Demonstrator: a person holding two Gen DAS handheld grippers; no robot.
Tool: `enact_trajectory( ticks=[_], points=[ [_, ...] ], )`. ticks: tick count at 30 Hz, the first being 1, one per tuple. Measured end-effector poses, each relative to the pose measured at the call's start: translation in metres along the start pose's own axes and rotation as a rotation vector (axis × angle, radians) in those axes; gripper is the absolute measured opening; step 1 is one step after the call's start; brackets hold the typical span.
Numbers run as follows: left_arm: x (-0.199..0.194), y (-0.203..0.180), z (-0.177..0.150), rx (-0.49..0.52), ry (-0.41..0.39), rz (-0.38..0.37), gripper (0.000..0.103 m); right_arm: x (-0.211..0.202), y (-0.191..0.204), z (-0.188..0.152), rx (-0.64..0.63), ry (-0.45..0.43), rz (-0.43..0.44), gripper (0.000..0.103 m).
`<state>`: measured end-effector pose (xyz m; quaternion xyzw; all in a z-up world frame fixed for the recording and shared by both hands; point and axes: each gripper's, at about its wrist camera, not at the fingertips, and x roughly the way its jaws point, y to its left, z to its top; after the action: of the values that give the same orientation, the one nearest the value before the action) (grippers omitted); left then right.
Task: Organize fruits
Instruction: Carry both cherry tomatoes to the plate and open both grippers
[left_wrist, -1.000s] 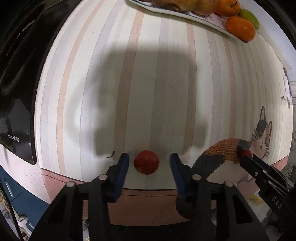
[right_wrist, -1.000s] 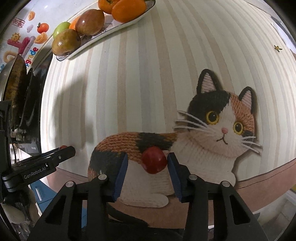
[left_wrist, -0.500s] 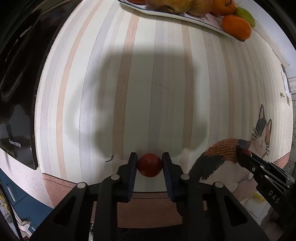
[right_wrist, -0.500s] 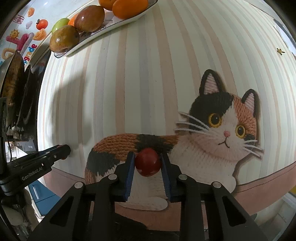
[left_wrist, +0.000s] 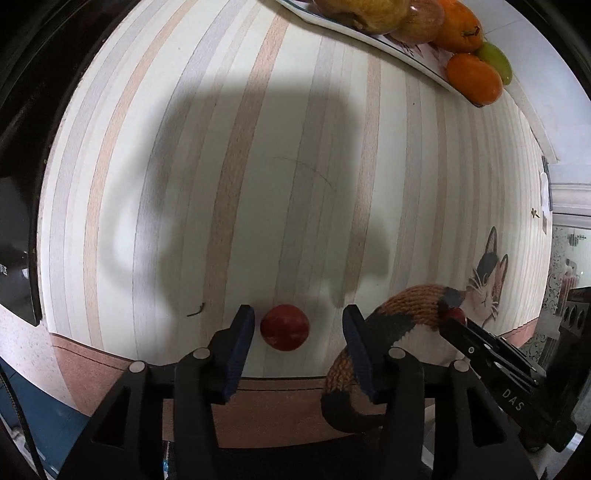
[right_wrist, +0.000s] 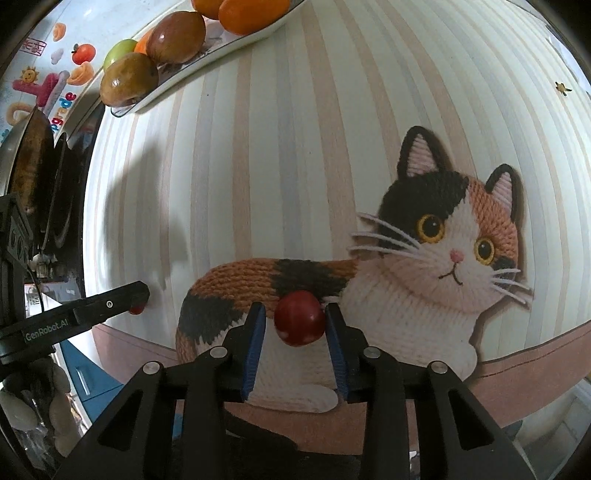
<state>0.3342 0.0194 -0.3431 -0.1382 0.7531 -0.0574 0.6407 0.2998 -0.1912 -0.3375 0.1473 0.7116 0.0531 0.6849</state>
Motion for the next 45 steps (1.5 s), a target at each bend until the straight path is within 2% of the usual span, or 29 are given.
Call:
enact_trajectory(
  ticks=[7, 10, 14, 22, 27, 31, 36, 41, 45],
  points=[
    [0.001, -0.011, -0.012, 0.036, -0.008, 0.073, 0.045, -0.001, 0.003, 0.000, -0.019, -0.001, -0.014, 0.035],
    [0.002, -0.014, -0.012, 0.045, -0.020, 0.089, 0.032, -0.001, 0.006, -0.001, -0.028, -0.005, -0.025, 0.032],
    [0.003, -0.018, -0.012, 0.065, -0.034, 0.095, 0.025, -0.001, 0.008, -0.003, -0.038, -0.011, -0.023, 0.029],
    [0.005, -0.040, -0.007, 0.075, -0.048, 0.098, 0.025, -0.013, 0.005, -0.001, -0.053, -0.051, 0.009, 0.029],
    [-0.016, -0.059, 0.004, 0.113, -0.091, 0.079, 0.025, -0.030, 0.004, 0.010, -0.053, -0.092, 0.039, 0.029],
    [-0.048, -0.081, 0.025, 0.141, -0.152, 0.041, 0.025, -0.048, 0.008, 0.029, -0.059, -0.152, 0.070, 0.029],
    [-0.087, -0.108, 0.070, 0.169, -0.213, -0.007, 0.025, -0.067, 0.017, 0.065, -0.057, -0.236, 0.128, 0.029],
    [-0.103, -0.128, 0.128, 0.184, -0.209, -0.029, 0.025, -0.072, 0.030, 0.110, -0.032, -0.313, 0.232, 0.029],
    [-0.094, -0.132, 0.160, 0.187, -0.170, -0.016, 0.025, -0.061, 0.035, 0.140, -0.002, -0.331, 0.294, 0.029]
  ],
)
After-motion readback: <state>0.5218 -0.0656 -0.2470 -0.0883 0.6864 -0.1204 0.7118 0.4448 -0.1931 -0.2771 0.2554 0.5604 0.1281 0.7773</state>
